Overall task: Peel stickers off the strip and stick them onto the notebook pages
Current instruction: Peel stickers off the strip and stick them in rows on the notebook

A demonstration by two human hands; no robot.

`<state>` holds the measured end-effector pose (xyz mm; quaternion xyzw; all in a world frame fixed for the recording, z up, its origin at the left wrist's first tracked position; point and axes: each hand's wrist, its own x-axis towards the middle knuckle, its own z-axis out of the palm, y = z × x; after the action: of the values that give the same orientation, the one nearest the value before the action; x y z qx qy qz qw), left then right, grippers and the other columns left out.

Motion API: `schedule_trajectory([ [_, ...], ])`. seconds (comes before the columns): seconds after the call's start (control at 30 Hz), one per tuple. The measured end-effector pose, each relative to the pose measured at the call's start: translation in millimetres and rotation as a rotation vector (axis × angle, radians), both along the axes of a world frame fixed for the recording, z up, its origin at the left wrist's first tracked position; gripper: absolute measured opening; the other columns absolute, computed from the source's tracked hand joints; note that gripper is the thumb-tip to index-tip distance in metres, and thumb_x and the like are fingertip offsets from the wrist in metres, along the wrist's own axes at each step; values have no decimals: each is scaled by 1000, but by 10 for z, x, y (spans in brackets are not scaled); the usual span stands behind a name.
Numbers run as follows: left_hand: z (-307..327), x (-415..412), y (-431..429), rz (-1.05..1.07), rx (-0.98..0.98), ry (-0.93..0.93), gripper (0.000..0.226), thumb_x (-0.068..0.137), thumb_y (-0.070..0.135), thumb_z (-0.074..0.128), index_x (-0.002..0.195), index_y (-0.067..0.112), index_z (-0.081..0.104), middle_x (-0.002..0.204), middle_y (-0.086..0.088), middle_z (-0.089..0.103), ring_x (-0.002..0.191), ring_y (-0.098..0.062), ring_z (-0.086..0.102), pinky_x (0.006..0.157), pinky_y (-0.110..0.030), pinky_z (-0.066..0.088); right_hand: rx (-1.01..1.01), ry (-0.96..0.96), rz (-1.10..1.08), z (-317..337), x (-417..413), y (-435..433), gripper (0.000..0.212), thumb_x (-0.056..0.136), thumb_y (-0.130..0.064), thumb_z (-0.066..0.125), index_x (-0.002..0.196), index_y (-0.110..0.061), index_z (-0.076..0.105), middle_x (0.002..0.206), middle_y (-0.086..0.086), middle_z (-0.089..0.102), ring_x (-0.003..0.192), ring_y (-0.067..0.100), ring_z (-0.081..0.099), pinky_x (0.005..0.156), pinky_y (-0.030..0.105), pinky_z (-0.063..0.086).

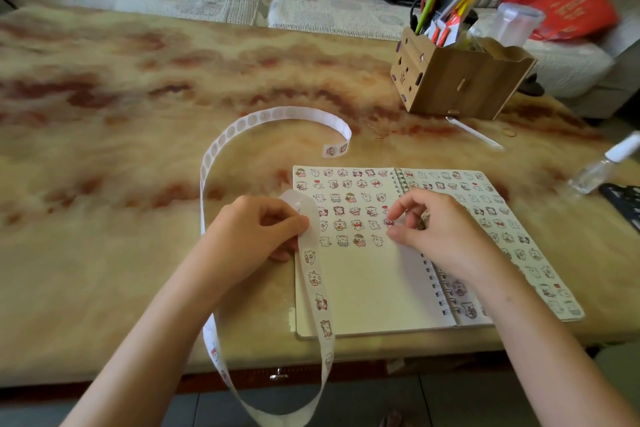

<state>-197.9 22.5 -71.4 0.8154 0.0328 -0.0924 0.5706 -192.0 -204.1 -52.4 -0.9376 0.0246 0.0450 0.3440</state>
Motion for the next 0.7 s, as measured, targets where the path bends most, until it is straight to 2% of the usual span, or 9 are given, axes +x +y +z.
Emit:
schedule_trajectory([
  [0.07,-6,6,3,2,5,3,13,84,21,68,73,17,73,71,-2,74,73,-27,72,75,-33,59,45,-12,-8,-7,2,-13,11,81,-20,74,85,-23,65,68,-9,51,63,8,49,60,24,38],
  [0.2,-11,9,10,5,4,13,14,83,22,68,70,18,73,70,-1,74,72,-27,72,77,-35,59,5,-23,-36,-45,-4,23,29,70,-41,82,85,-25,63,70,-8,53,64,8,49,63,29,39],
  [0.37,-9,5,9,2,13,3,12,84,22,68,74,18,74,71,-1,74,72,-26,72,76,-34,59,16,-25,-23,-33,18,-7,15,78,-24,77,83,-23,63,67,-10,52,62,7,50,62,27,40],
  [0.53,-3,-6,10,3,15,2,12,84,23,68,74,17,74,72,-1,74,72,-25,72,75,-33,59,-8,5,2,-31,-12,8,31,68,-40,83,86,-26,61,74,-6,55,67,10,51,65,30,41],
  [0.7,10,-9,-2,7,17,6,13,84,22,68,73,17,73,72,-2,74,73,-25,72,74,-31,59,-15,22,30,-13,21,-29,16,79,-20,76,86,-26,62,75,-6,55,67,10,52,64,27,41],
])
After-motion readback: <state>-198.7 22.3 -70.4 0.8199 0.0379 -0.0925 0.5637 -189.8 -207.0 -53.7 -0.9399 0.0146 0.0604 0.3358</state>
